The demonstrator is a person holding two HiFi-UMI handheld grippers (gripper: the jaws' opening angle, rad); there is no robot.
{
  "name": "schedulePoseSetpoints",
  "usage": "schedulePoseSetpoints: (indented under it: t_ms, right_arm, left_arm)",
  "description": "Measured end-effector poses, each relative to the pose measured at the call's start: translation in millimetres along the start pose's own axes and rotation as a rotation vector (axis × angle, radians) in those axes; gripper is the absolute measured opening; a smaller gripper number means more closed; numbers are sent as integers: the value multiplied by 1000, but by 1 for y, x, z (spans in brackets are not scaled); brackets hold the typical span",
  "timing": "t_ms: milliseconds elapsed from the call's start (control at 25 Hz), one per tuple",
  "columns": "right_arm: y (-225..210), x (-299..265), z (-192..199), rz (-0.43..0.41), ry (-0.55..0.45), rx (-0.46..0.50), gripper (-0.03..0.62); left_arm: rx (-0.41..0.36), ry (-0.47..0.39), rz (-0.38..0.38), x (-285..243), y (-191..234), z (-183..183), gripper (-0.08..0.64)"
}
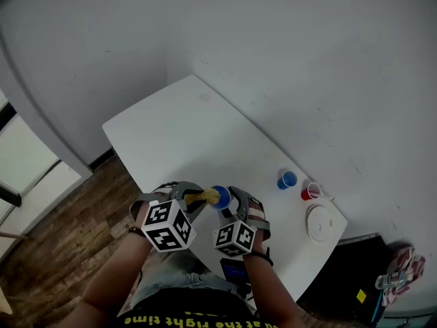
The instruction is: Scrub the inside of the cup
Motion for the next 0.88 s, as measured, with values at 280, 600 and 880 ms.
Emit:
schedulePoseSetpoints:
  t_ms: [280,600,880]
  right_arm:
    - [7,0,-8,-15,32,74,245]
    - [17,1,-21,29,49,168,245]
    - [27,0,-28,23,62,221,245]
  left_arm:
    - [22,39,28,-1,-3,7,97]
    - [88,79,52,-2,-6,17,97]
    - [146,114,69,-5,-4,23,97]
Point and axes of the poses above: the fingertips, and each gripper's own axes: x backward along the fingers, y to its left, z out of its underside, the point moved 6 cm from there along x, backward along the fingers, and after that the axes turned 5 degrees about -x, right-handed, at the moved point
